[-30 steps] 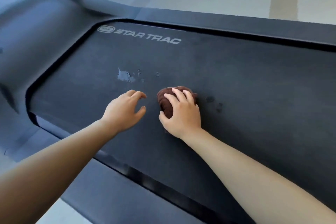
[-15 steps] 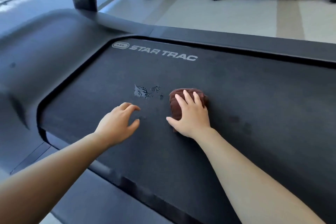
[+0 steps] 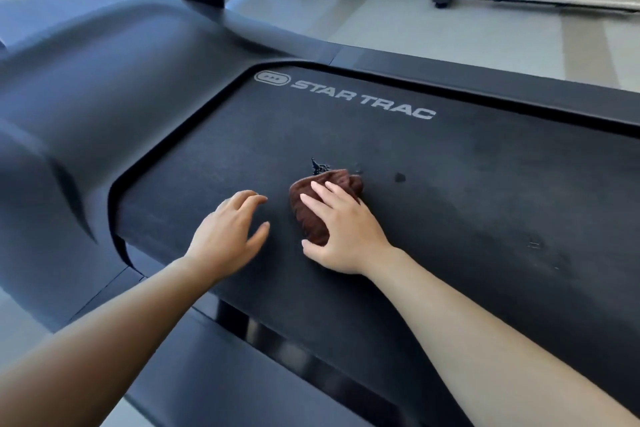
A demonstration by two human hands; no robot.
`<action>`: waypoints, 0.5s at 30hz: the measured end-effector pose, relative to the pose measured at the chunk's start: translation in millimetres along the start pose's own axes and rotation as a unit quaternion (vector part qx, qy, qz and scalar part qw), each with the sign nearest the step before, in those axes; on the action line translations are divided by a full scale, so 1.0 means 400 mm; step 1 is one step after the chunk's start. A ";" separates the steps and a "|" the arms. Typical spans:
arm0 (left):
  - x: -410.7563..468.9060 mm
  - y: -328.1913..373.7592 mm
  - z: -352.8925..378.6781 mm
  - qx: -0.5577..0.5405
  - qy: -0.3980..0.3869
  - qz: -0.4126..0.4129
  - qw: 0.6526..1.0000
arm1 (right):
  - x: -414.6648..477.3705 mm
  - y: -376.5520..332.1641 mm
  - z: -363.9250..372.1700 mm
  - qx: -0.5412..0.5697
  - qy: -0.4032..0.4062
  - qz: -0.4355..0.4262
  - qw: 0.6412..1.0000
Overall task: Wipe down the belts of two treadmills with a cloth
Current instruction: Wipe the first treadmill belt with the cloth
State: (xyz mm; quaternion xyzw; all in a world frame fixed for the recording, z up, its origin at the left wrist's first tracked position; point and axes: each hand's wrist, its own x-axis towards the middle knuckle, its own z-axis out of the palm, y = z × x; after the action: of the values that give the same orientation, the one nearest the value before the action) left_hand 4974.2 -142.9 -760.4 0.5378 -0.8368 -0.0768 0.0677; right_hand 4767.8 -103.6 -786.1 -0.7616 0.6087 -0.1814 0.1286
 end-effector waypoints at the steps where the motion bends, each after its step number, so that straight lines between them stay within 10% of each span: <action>1: 0.012 -0.023 0.000 -0.001 0.006 0.003 1.000 | 0.038 -0.013 0.018 -0.004 0.000 0.008 1.000; 10: 0.047 -0.210 0.025 0.032 -0.004 -0.041 0.999 | 0.282 -0.066 0.072 -0.033 0.019 0.129 0.991; 15: 0.041 -0.257 0.015 0.013 -0.001 -0.043 0.999 | 0.151 -0.103 0.086 0.005 0.031 -0.031 0.999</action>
State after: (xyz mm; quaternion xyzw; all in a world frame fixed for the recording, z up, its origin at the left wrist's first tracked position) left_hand 5057.5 -199.7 -786.3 0.5737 -0.8142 -0.0688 0.0567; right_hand 4830.7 -153.7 -792.7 -0.7734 0.5878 -0.2117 0.1074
